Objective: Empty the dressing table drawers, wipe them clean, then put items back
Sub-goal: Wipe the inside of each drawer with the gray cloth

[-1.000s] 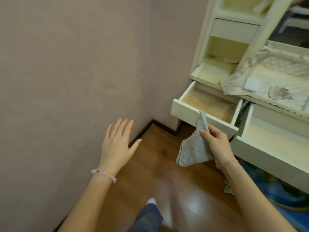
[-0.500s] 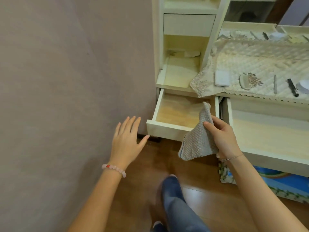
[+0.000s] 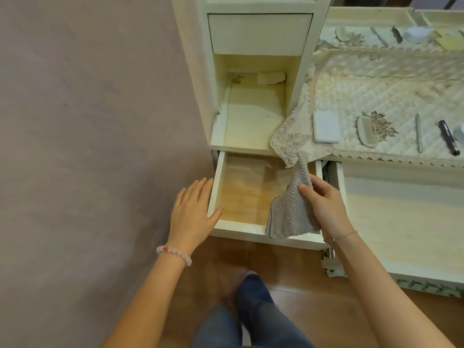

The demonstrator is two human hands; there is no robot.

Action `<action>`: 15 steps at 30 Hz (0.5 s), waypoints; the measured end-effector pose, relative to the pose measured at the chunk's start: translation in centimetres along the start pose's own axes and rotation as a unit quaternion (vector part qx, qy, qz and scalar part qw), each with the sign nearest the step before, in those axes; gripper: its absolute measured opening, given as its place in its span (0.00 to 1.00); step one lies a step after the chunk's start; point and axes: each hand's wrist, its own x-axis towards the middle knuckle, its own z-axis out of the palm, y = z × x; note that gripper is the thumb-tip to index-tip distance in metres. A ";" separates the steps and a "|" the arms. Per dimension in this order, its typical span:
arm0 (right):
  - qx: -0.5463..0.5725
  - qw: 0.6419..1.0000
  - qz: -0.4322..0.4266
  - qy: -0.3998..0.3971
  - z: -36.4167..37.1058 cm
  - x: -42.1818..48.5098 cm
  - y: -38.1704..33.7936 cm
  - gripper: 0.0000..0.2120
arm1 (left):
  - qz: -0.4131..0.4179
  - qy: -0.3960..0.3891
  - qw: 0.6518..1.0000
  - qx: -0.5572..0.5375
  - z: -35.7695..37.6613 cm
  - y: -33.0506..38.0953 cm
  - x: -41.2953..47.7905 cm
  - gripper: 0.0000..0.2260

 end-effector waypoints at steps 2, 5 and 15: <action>0.000 1.000 0.009 0.008 0.0 1.1 0.2 0.10 | 0.003 -0.009 1.000 -0.007 0.6 -0.1 1.2 0.31; -0.009 1.000 0.016 0.019 0.4 2.7 0.8 0.11 | 0.003 -0.020 1.000 -0.019 2.0 -0.6 2.9 0.29; 0.035 0.998 0.043 -0.009 6.1 7.9 1.8 0.12 | -0.053 -0.089 0.980 -0.169 6.2 -2.5 8.2 0.27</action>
